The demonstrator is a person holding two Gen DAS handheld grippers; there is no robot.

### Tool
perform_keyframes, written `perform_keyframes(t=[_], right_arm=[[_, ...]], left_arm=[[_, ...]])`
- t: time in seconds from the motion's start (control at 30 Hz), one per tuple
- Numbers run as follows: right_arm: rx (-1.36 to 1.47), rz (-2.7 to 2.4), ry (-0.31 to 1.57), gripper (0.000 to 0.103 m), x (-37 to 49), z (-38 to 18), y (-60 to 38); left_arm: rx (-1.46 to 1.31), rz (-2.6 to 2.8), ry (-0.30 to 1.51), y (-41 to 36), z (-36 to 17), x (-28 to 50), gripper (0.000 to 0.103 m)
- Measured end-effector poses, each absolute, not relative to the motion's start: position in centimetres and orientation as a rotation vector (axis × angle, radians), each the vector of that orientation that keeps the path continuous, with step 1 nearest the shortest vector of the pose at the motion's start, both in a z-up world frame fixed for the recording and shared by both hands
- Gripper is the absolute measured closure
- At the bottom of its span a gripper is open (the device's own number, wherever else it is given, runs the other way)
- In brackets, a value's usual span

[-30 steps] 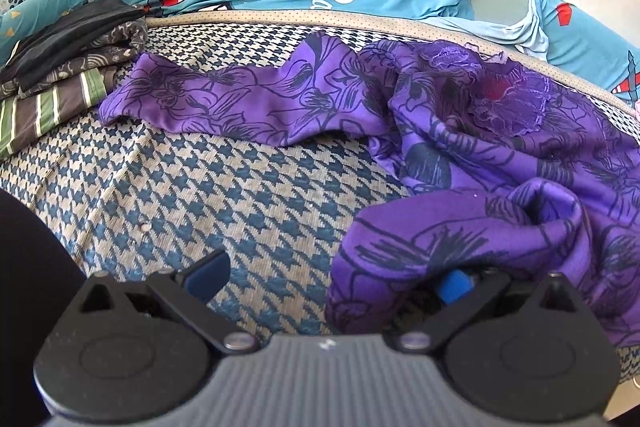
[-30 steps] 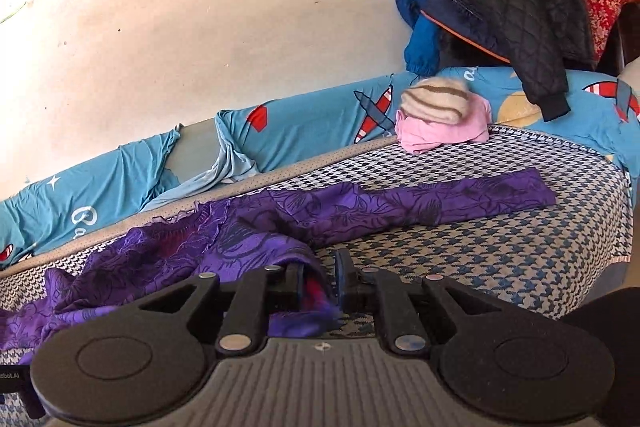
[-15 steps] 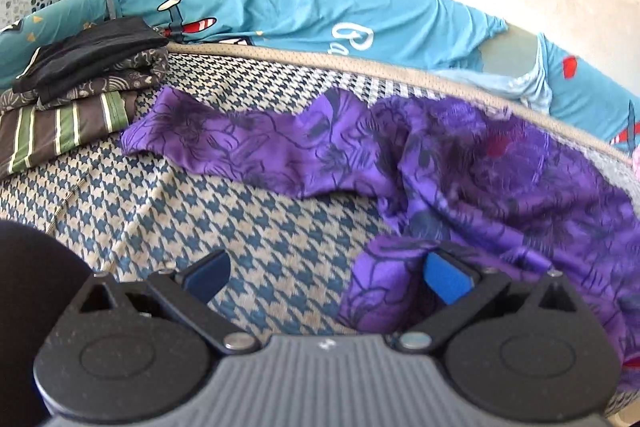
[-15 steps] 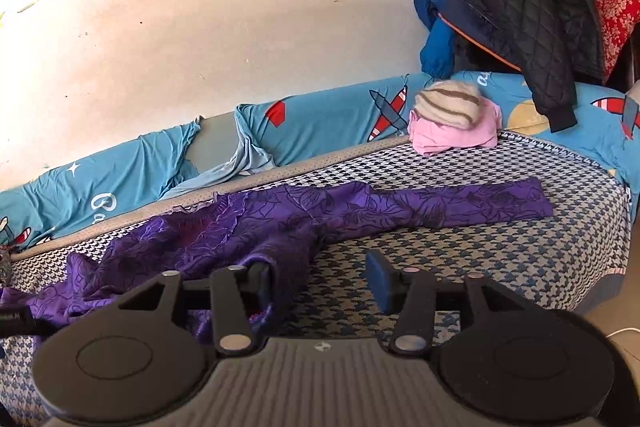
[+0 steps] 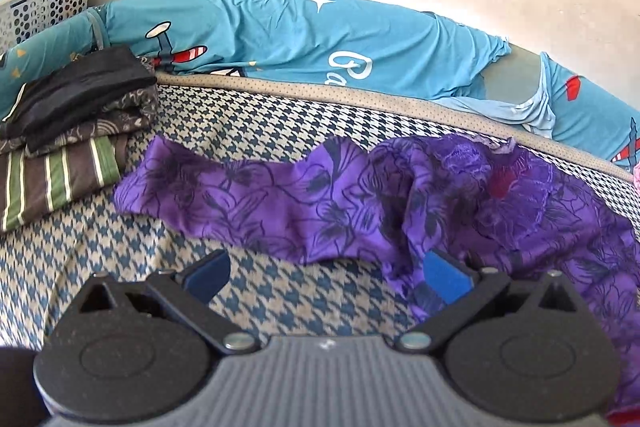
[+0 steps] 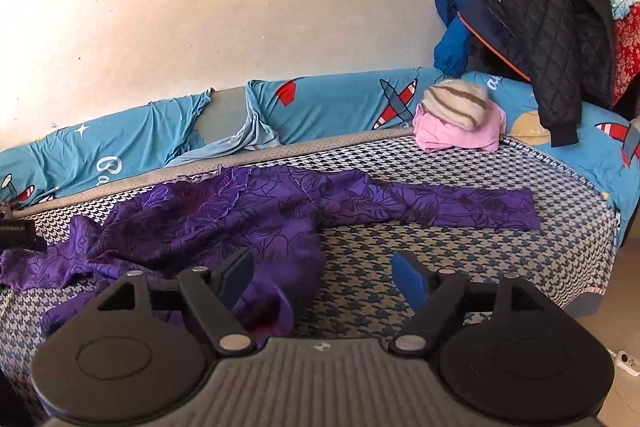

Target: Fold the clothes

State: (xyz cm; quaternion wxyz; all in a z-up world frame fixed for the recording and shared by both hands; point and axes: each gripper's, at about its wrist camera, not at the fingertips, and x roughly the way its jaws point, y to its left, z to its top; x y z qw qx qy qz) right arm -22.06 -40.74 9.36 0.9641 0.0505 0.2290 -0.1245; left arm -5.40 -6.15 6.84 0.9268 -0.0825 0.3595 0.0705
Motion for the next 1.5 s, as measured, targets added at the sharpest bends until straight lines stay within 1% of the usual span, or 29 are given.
perform_keyframes(t=[0.1,0.2,0.43,0.77,1.0,1.27,1.5], right_arm=[[0.070,-0.256,0.431,0.018,-22.6,10.6,-40.6],[0.052,-0.235,0.375,0.014,-22.3,11.4,-40.6],[0.060,-0.175,0.414,0.014,-18.4,10.3,-40.2],[0.069,-0.110,0.478,0.014,-12.3,7.7,-38.7],[0.064,-0.075,0.505,0.014,-7.6,6.6,-38.0],[0.079,-0.021,0.515,0.014,-1.5,5.6,-38.0],[0.100,0.012,0.570,0.014,3.2,4.1,-38.6]], left_arm=[[-0.178,0.157,0.745,-5.4,7.2,-4.1,0.000],[-0.176,0.158,0.755,-5.1,7.5,-2.4,0.000],[-0.116,0.146,0.770,-5.3,8.0,1.6,0.000],[-0.102,0.142,0.830,-5.4,6.5,6.9,0.000],[-0.051,0.145,0.847,-7.6,5.1,9.4,0.000],[0.036,0.091,0.828,-10.7,3.9,11.5,0.000],[0.019,-0.050,0.840,-13.1,3.0,14.1,0.000]])
